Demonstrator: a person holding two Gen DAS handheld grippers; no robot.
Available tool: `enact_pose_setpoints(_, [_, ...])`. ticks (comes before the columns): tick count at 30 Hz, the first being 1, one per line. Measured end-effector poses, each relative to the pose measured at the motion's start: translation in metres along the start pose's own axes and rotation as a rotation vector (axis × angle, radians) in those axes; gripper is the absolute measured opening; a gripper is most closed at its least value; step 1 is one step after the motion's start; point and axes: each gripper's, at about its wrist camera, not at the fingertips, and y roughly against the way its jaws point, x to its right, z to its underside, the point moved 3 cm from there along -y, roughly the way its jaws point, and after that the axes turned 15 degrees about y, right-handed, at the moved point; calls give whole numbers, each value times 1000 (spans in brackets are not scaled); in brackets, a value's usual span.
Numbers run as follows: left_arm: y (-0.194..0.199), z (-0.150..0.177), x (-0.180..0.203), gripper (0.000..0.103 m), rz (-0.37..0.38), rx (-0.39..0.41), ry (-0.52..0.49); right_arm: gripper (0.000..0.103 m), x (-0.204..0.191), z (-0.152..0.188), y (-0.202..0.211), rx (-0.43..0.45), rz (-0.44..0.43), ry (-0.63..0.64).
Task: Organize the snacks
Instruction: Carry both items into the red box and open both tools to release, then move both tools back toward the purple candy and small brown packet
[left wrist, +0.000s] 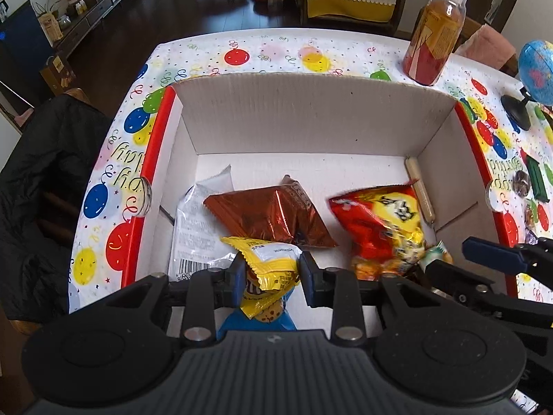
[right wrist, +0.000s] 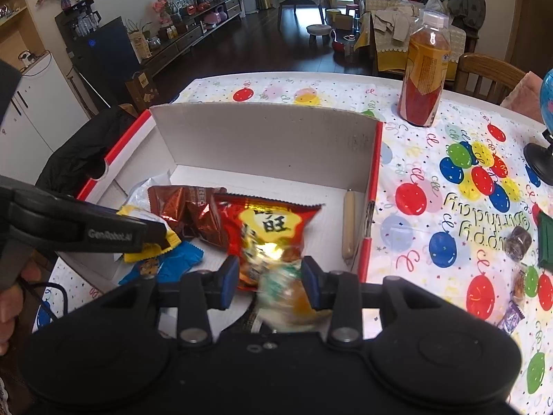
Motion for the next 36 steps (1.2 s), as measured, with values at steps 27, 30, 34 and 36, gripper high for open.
enact_pose_setpoints(27, [70,29,1,80,105,104,36,87,0,13,80,152,28,3])
enact_pose_setpoints(30, [81,32,4,83,120,127,35,90,4,16,91,175,26,-11])
enact_pose_setpoints(34, [94,35,11,84,149,152,32,99,12,21,107,207,18,-36])
enact_pose_setpoints(36, [101,37,16,88,163,166,26,101,17,24,115,224,14,-47])
